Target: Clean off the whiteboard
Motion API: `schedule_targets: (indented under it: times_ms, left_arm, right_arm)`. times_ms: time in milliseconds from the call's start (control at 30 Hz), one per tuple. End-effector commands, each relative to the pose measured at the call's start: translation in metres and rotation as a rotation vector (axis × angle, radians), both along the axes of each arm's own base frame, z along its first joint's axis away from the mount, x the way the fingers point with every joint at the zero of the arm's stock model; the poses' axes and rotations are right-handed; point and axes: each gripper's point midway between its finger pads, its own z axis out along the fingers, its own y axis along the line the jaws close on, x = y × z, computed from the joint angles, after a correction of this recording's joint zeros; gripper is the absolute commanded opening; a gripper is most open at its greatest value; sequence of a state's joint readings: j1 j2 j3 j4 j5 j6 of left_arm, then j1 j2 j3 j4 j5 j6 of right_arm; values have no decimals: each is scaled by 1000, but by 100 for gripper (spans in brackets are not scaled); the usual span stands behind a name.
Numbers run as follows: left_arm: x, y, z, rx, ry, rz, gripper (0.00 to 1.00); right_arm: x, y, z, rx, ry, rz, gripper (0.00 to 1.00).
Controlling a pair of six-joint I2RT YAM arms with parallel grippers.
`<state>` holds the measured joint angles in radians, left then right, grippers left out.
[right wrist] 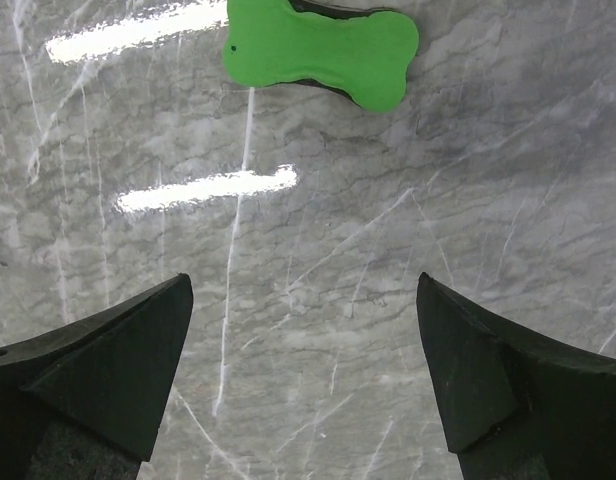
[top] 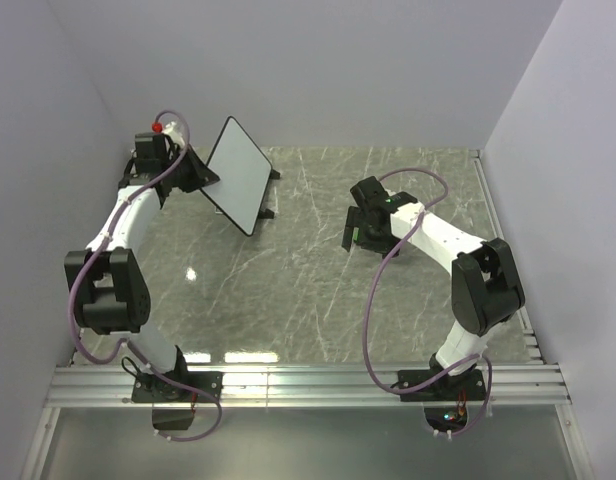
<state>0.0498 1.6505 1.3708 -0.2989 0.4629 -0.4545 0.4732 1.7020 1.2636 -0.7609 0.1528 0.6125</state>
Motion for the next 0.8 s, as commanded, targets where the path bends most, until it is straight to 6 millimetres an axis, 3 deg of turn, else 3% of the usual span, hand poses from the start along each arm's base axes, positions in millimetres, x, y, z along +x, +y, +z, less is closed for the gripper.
schedule_targets:
  times_ms: [0,400,500,633,767]
  left_arm:
    - [18,-8,39,19,-178,-35,0]
    - [26,-25,-9,44,-85,-35,1]
    - [23,-21,-19,60,-64,-18,13]
    - [16,-21,-25,72,-54,-22,40]
    - [11,-15,-17,94,-60,-3,49]
  right_arm:
    - [2,0,15,12,-35,14,100]
    - [10,6,12,26,-22,28,100]
    - [12,8,12,32,-21,30,100]
    - [15,9,11,36,-19,31,100]
    - [16,11,11,44,-20,33,100]
